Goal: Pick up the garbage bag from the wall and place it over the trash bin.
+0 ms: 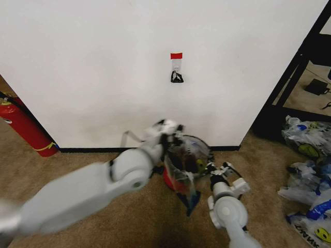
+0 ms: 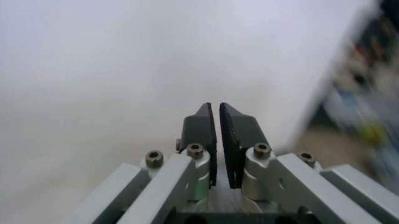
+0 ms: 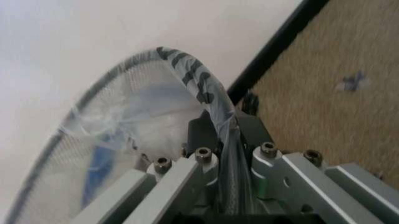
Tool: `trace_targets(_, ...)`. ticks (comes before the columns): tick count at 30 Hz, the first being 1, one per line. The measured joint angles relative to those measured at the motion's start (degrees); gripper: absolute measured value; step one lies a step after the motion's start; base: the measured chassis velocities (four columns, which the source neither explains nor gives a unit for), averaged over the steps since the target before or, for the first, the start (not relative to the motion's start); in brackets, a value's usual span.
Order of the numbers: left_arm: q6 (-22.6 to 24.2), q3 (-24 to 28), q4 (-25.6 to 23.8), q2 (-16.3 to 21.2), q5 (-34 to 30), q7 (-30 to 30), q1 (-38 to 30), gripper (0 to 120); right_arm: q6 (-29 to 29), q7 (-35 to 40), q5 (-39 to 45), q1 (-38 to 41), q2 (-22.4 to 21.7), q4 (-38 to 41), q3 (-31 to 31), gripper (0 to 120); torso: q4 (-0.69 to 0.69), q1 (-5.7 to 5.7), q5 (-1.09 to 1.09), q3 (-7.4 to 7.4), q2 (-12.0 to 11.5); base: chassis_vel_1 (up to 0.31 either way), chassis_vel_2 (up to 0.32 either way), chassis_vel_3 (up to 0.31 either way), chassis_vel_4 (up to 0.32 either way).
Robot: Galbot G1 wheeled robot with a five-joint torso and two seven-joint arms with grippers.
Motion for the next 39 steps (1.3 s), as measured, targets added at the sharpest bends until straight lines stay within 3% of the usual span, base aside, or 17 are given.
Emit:
trace_targets(1,-0.41,-0.9,0.18,-0.34,0.41,0.26,1.15,7,-0.02,-0.03,-0.1,0.1,0.03,-0.19,-0.21,1,0.0,0.0,0.0,0.0,0.0,0.0,0.0,0.0,0.0)
trace_targets(2,-3.1,-8.54,1.68,-3.22,3.87,2.02,10.81,11,-0.43,-0.16,-0.94,0.44,0.25,-1.19,-2.09,1,0.01,0.01,-0.05,0.02,-0.01,0.0,0.0,0.0,0.0)
trace_targets(7,-5.24,-24.42,-0.1,-8.58,3.81,3.48,27.89,22,-1.32,-0.02,-2.51,0.1,-0.17,-1.15,-5.17,1,0.04,0.0,-0.02,0.0,-0.01,0.0,0.0,0.0,0.0)
trace_targets(9,-5.44,-25.96,-0.55,-9.24,3.52,3.69,29.41,26,-1.35,-0.03,-2.69,0.02,-0.33,-1.12,-5.4,1,0.04,0.0,-0.02,0.0,-0.01,0.0,0.0,0.0,0.0)
trace_targets(13,-7.29,-33.55,-2.9,-13.59,1.69,4.36,37.72,46,-1.38,-0.43,-4.2,-0.2,-1.45,-2.45,-5.98,1,0.01,0.0,0.0,0.01,-0.01,0.0,0.0,0.0,0.0)
trace_targets(17,-7.53,-35.71,-4.12,-14.97,0.91,4.37,40.28,53,-1.36,-0.53,-4.77,-0.01,-1.59,-3.07,-6.01,1,0.02,0.0,0.02,0.0,0.0,0.0,0.0,0.0,0.0)
trace_targets(20,-7.59,-37.57,-5.76,-16.93,0.79,4.44,43.04,68,-1.36,-0.2,-4.93,-0.23,-1.87,-2.68,-6.4,1,0.01,0.0,0.03,0.01,-0.01,0.0,0.0,0.0,0.0)
trace_targets(23,-7.73,-38.73,-6.4,-19.86,1.25,4.63,45.13,82,-1.28,-0.28,-5.22,-0.78,-2.13,-2.28,-6.58,11,0.03,0.0,0.03,0.01,0.0,0.0,0.0,0.0,0.0)
trace_targets(25,-7.75,-38.78,-6.4,-20.19,1.33,4.63,45.37,82,-1.23,-0.29,-5.25,-0.88,-2.19,-2.2,-6.58,13,0.03,0.0,0.03,0.01,0.0,0.0,0.0,0.0,0.0)
trace_targets(28,-8.04,-38.67,-6.24,-21.54,2.3,4.61,46.37,97,-0.92,-0.3,-5.38,-1.54,-2.77,-0.68,-6.42,26,0.03,0.0,0.03,0.01,-0.01,0.0,0.0,0.0,0.0)
trace_targets(31,-8.58,-37.81,-5.46,-21.91,3.99,4.65,46.2,100,-0.89,-0.31,-6.42,-2.39,-3.41,1.42,-6.35,40,0.02,0.0,0.02,0.01,0.0,0.0,0.0,0.0,0.0)
trace_targets(33,-8.62,-37.67,-5.34,-22.02,4.17,4.65,46.16,100,-0.88,-0.32,-6.53,-2.54,-3.49,1.67,-6.35,40,0.02,0.0,0.01,0.01,0.0,0.0,0.0,0.0,0.0)
trace_targets(39,-8.84,-36.28,-4.81,-22.93,6.03,4.65,46.69,100,-0.76,-0.9,-7.18,-3.42,-4.16,2.7,-5.92,69,0.02,0.0,0.02,0.01,-0.01,0.0,0.0,0.0,0.0)
